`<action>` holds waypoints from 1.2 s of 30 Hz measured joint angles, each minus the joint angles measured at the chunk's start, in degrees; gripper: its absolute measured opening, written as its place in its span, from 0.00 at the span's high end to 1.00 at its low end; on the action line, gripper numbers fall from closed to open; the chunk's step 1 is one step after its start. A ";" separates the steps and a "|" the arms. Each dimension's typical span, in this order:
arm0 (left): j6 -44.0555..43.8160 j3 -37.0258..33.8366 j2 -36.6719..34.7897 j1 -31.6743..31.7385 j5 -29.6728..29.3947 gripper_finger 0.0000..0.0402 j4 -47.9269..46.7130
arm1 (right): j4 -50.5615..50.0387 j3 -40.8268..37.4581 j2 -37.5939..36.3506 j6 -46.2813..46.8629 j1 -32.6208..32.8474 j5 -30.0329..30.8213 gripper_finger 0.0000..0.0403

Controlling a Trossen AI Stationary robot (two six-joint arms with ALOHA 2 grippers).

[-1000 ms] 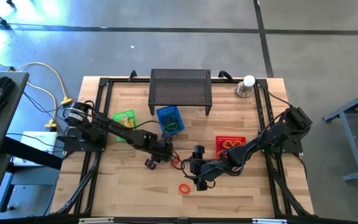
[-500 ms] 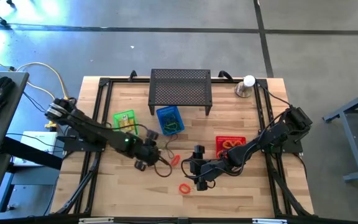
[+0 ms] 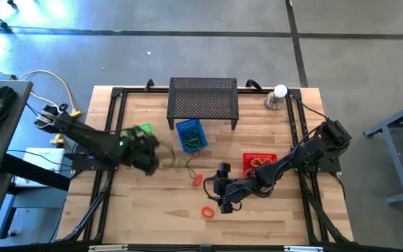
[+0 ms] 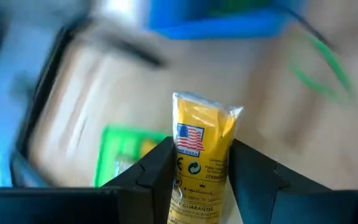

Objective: Pick & Place Office Desk Supplies
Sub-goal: Put the yellow crayon box into the green basket

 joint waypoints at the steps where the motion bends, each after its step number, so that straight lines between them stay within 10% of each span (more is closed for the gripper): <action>1: -8.69 0.01 -0.35 1.32 -1.29 0.68 -1.85 | -0.01 0.00 0.00 0.00 -0.09 -0.01 0.28; 5: -35.30 0.01 -0.46 6.79 -0.54 0.68 -10.32 | -0.06 0.01 0.00 0.02 -0.11 -0.02 0.28; 10: -43.17 -0.01 0.06 11.88 2.29 0.68 -15.64 | -0.13 0.01 0.00 0.02 -0.09 -0.36 0.28; 36: -36.17 -4.97 6.05 22.11 7.03 0.66 -8.73 | -0.45 0.01 0.00 0.19 -0.04 -0.42 0.28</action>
